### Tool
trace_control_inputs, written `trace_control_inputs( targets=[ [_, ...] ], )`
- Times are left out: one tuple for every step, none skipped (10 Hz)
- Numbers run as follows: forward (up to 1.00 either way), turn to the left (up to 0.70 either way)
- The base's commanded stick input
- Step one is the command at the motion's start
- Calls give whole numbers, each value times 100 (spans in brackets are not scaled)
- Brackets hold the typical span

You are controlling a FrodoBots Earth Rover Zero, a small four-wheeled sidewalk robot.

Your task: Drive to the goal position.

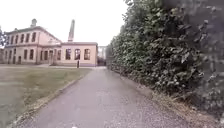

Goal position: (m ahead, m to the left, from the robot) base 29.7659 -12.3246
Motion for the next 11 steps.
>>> trace_control_inputs(
  targets=[
    [85, 35],
    [85, 7],
    [85, 1],
    [85, 1],
    [85, 1],
    [85, 1],
    [85, 1],
    [85, 1],
    [85, 1],
    [85, 1],
    [85, 1]
  ],
)
